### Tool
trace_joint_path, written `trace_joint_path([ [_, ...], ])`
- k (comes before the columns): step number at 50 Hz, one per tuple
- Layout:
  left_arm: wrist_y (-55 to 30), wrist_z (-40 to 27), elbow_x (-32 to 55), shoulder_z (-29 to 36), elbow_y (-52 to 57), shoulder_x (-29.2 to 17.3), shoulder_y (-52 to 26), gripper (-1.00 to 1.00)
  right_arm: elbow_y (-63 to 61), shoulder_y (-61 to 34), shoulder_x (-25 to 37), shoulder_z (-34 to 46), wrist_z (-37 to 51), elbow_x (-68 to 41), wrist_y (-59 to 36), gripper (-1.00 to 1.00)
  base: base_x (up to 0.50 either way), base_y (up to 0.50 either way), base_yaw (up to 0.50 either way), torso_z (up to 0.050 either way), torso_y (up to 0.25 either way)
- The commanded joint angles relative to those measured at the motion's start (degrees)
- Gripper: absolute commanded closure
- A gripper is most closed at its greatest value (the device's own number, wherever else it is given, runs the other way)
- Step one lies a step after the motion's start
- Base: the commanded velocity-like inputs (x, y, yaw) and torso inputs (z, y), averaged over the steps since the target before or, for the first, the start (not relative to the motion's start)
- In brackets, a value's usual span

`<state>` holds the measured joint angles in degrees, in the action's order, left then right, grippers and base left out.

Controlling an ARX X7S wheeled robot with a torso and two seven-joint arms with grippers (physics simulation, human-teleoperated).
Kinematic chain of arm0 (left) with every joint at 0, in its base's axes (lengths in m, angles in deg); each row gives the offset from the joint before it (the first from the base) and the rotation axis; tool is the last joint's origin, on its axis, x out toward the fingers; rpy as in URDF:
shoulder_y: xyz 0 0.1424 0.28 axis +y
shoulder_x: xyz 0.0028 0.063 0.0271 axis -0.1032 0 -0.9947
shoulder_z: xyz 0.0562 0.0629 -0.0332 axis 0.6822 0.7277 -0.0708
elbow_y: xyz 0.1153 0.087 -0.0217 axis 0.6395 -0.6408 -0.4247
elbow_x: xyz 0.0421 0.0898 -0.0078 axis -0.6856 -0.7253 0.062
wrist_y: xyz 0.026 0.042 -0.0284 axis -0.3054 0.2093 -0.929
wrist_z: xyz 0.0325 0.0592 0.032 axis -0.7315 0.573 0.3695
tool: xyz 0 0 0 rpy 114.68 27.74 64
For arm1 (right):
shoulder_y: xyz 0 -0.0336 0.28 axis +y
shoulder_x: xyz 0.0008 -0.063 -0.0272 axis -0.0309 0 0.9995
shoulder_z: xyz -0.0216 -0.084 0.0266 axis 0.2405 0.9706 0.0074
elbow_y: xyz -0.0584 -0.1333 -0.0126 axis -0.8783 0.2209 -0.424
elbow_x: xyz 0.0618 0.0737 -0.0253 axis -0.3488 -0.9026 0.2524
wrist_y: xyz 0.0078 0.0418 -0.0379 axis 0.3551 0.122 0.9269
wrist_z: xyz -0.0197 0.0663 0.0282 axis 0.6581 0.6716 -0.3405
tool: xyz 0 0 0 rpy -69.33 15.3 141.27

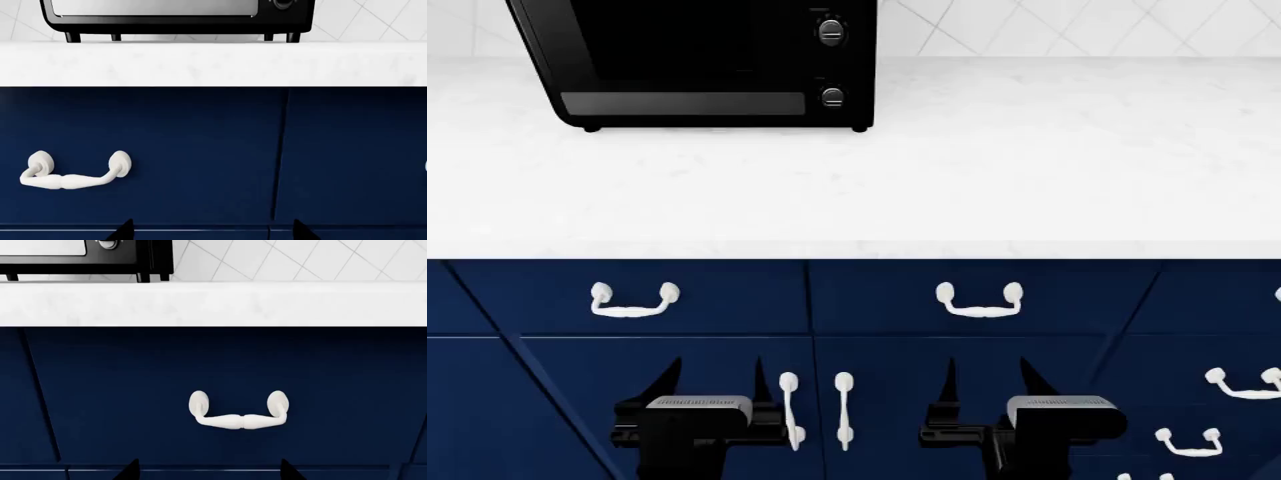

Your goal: Open the toaster oven door.

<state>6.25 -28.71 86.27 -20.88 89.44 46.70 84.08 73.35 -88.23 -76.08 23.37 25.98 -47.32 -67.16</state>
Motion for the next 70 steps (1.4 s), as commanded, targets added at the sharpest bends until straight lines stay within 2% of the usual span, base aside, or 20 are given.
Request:
trace_joint_path([
  [1,-0.11,-0.92,0.65,1.21,-0.13,-0.99,-0.07,-1.0,-0.2,-0.03,0.93,1.17,1.24,-0.62,-0.32,-1.0,0.0,0.0,0.0,0.0,0.0],
  [8,-1.06,-0.77,3.23,2.54,3.43,-2.7,1.99,-1.0,-1.41,0.93,2.28,3.32,2.88,-0.95,-0.71,-1.0,0.0,0.0,0.0,0.007,0.002],
  [13,-8.95,-0.8,5.02,2.54,10.76,-4.24,2.01,-1.0,-3.98,-0.14,3.48,4.21,3.11,-1.04,-4.32,-1.0,0.0,0.0,0.0,0.05,0.01],
  [18,-20.65,-0.32,6.82,2.76,20.23,-6.5,-0.78,-1.0,-6.64,-4.21,5.03,4.08,3.09,-1.16,-9.65,-1.0,0.0,0.0,0.0,0.05,0.009],
  [26,-41.1,-0.32,11.22,0.01,31.03,-10.51,-12.29,-1.0,-13.46,-12.66,7.66,3.36,2.73,-1.67,-21.4,-1.0,0.0,0.0,0.0,0.05,0.01],
  [33,-56.53,0.67,15.22,-2.1,34.46,-13.85,-25.41,-1.0,-17.93,-22.89,9.9,3.21,1.74,-1.82,-33.14,-1.0,0.0,0.0,0.0,0.05,0.009],
  [37,-62.89,1.02,16.41,-2.19,34.72,-15.46,-32.43,-1.0,-16.93,-27.45,10.3,3.28,1.45,-2.06,-36.5,-1.0,0.0,0.0,0.0,0.05,0.009],
  [44,-63.93,1.04,16.92,-3.04,33.53,-15.63,-34.43,-1.0,-16.76,-29.5,10.08,3.51,0.64,-3.39,-38.67,-1.0,0.0,0.0,0.0,0.05,0.009],
  [70,-65.51,0.75,17.73,-1.67,35.44,-16.72,-34.97,-1.0,-15.25,-28.71,9.86,3.75,0.67,-5.59,-37.73,-1.0,0.35,0.0,0.0,0.0,0.0],
])
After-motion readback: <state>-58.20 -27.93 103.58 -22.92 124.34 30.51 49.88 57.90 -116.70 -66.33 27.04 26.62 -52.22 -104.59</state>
